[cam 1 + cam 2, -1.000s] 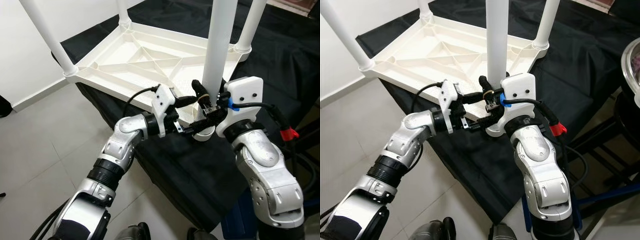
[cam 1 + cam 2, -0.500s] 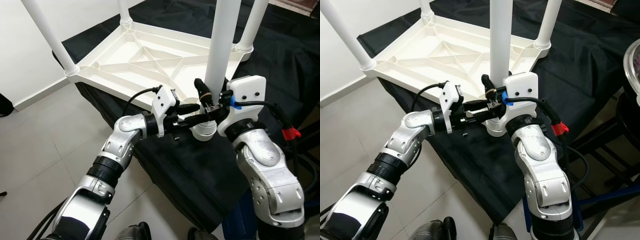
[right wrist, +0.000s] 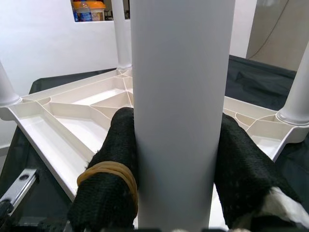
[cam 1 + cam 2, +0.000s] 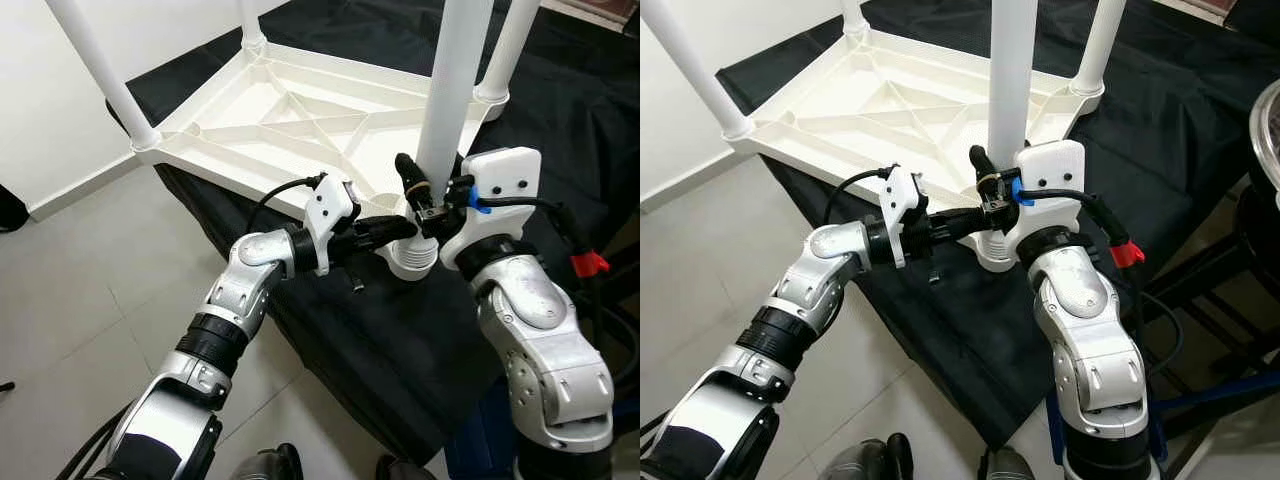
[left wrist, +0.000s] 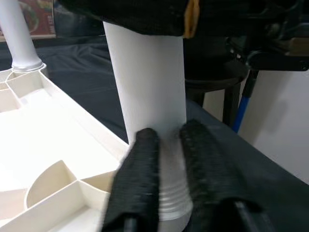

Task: Building children table

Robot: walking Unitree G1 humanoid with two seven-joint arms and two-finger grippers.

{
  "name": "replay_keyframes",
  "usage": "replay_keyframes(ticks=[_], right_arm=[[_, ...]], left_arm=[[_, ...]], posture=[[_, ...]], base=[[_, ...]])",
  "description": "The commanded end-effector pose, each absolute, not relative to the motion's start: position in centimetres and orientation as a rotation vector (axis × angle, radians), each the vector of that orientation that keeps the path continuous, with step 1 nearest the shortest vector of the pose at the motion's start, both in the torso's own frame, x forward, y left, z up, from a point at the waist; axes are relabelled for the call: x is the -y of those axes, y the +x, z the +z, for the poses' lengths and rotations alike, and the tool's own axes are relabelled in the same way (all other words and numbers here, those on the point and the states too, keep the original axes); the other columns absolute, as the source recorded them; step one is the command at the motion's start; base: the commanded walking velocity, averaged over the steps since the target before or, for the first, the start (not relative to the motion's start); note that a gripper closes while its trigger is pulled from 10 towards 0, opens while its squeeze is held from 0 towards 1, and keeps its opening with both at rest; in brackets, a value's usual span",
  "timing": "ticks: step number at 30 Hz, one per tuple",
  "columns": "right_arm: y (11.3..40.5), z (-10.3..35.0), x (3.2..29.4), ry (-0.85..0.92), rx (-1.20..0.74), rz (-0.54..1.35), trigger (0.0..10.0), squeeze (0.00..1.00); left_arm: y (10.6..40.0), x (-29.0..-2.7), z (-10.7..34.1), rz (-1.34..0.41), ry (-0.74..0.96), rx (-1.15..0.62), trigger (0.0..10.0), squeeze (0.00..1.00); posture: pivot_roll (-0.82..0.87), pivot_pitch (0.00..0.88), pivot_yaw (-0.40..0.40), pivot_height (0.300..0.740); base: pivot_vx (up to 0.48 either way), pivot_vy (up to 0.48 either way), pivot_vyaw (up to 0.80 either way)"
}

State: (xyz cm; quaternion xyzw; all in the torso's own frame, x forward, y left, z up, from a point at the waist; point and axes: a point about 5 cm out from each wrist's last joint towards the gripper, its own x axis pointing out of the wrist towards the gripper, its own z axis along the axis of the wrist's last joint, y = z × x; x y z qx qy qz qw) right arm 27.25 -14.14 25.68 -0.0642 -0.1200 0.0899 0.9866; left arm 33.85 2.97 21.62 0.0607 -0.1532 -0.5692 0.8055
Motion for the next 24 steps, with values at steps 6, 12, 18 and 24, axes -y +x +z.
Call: replay_keyframes(ticks=[6,12,18,24], right_arm=[[27.9,21.5,14.8,-0.117,-0.013,0.143,10.0,0.0],[27.7,21.7,14.5,-0.099,-0.001,0.17,10.0,0.0],[27.4,22.0,14.2,-0.079,0.023,0.211,10.0,0.0],[26.8,22.3,14.1,-0.067,0.042,0.24,10.0,0.0]], left_arm=[[34.4,-3.2,21.8,-1.159,0.144,0.337,10.0,1.0],[34.8,-3.1,22.2,-1.125,0.133,0.352,10.0,1.0],[34.7,-2.3,22.3,-1.158,0.103,0.349,10.0,1.0],[34.5,-1.2,22.3,-1.205,0.075,0.336,10.0,0.0]], posture=[[-0.05,0.254,0.104,0.74],[-0.05,0.255,0.105,0.74],[-0.06,0.255,0.106,0.74],[-0.07,0.256,0.113,0.74]], base=[[0.0,0.0,0.0],[0.0,0.0,0.0],[0.0,0.0,0.0],[0.0,0.0,0.0]])
